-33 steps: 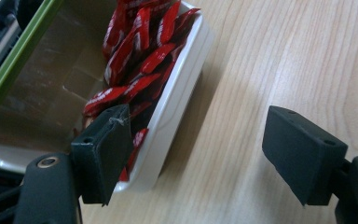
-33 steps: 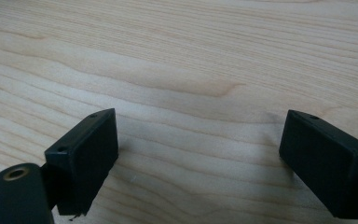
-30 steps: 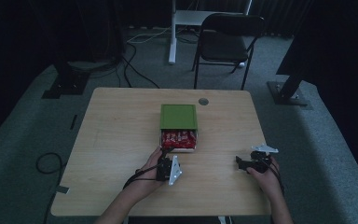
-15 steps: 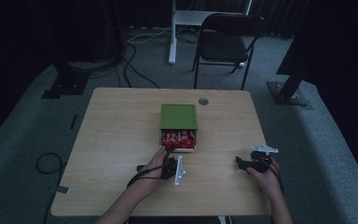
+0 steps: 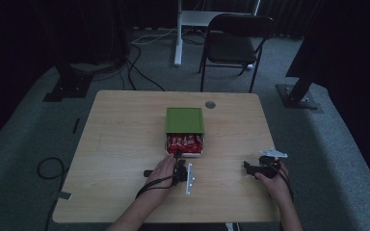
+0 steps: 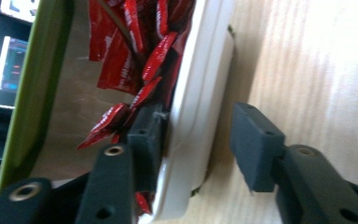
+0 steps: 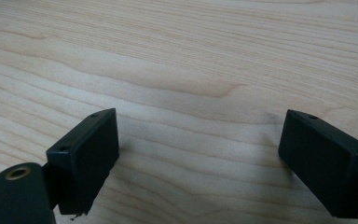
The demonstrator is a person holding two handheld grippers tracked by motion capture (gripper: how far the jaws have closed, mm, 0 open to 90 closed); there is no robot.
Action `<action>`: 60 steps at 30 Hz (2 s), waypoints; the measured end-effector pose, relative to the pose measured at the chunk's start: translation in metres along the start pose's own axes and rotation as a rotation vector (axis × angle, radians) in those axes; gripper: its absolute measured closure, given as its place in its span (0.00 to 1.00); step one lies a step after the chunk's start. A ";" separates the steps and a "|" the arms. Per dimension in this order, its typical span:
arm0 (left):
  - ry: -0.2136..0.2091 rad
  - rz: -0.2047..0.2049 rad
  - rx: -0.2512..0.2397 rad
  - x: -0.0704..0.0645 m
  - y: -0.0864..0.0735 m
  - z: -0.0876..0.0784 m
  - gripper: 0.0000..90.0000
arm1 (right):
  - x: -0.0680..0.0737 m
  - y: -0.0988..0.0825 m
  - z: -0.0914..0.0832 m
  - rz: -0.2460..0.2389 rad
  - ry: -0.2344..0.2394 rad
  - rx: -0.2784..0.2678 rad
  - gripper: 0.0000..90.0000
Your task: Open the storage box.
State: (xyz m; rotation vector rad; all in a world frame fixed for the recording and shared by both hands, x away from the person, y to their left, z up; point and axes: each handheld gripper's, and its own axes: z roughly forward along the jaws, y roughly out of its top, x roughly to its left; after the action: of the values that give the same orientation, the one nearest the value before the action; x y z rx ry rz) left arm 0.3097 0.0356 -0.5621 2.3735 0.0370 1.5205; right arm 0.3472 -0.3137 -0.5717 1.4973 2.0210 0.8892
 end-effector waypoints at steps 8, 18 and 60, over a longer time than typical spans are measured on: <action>0.072 0.005 0.020 -0.005 0.002 0.003 0.73 | 0.000 0.000 0.000 0.000 0.000 0.000 0.13; 0.082 0.073 0.029 -0.006 0.003 0.004 0.77 | 0.000 0.000 0.000 0.000 0.000 0.000 0.13; 0.000 0.105 0.048 -0.011 0.010 -0.028 0.79 | 0.000 0.000 0.000 0.001 -0.003 0.001 0.13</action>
State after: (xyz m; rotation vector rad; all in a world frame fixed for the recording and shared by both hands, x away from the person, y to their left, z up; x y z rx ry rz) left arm 0.2783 0.0315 -0.5586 2.4479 -0.0526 1.5837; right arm 0.3474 -0.3133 -0.5716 1.4999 2.0194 0.8859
